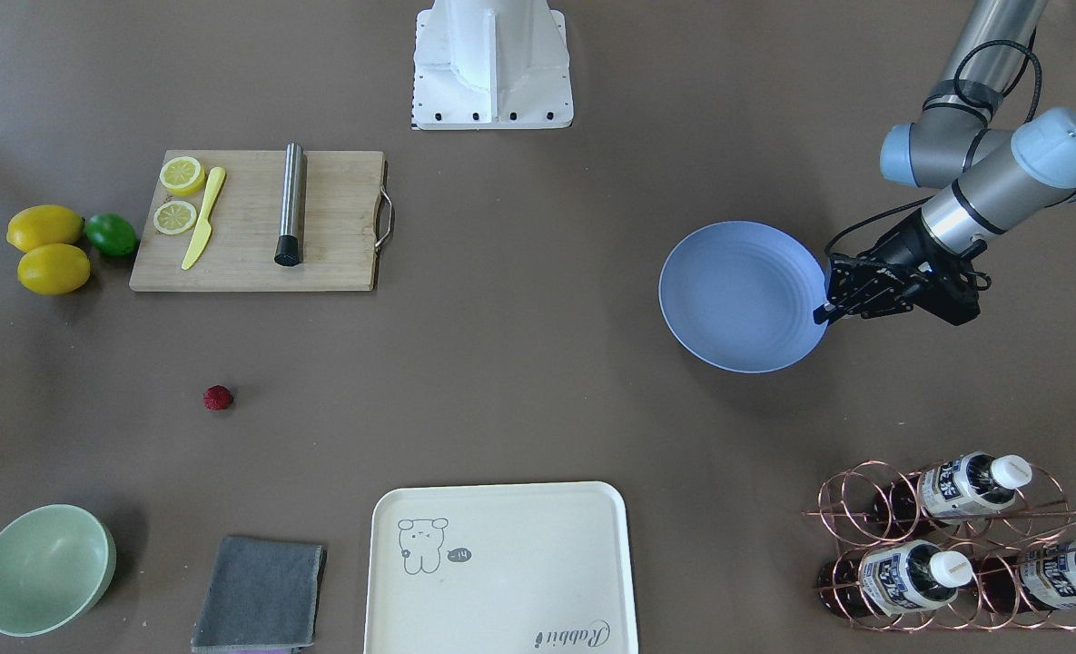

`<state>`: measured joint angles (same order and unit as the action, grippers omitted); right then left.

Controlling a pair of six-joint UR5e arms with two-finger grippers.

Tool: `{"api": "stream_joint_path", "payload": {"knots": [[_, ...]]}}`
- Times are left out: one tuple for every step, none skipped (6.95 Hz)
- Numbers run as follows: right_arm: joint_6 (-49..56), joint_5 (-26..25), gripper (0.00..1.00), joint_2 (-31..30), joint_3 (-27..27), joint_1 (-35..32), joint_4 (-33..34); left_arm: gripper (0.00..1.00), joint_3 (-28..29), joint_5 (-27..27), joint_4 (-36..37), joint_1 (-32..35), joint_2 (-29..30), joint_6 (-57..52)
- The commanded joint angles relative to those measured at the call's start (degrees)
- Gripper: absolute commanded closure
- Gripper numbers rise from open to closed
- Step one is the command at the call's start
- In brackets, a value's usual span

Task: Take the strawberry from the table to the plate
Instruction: 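Push the blue plate toward table center with left gripper while right arm enters, then slide the blue plate farther with left gripper while right gripper descends to strawberry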

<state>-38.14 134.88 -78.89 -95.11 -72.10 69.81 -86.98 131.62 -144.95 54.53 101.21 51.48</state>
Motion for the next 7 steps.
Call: {"api": "stream_joint_path", "payload": {"knots": [[-5.0,-3.1,0.0,3.6,1.6,4.0,0.0,1.0,-6.2,0.2,13.2,0.1,7.4,4.3],[-7.2,-5.2,0.0,5.5,2.4,6.4,0.0,1.0,-8.5,-1.6,16.2,-1.0,9.3,6.9],[-10.0,-7.0,0.0,6.8,2.5,8.7,-0.1,1.0,-10.0,-2.3,18.9,-3.8,11.8,9.8],[-12.5,-7.9,0.0,6.9,2.3,10.6,-0.2,1.0,-10.2,-7.5,19.5,-7.6,13.8,13.6],[-13.5,-10.1,0.0,7.3,2.4,12.9,-0.2,1.0,-9.9,-13.5,19.6,-13.8,15.3,15.9],[-13.6,-12.3,0.0,7.8,2.7,15.2,-0.1,1.0,-10.0,-17.2,19.6,-16.4,15.6,16.6],[-16.2,-14.4,0.0,9.0,2.8,18.4,-0.1,1.0,-10.0,-17.4,19.6,-16.8,15.8,17.4]]}}
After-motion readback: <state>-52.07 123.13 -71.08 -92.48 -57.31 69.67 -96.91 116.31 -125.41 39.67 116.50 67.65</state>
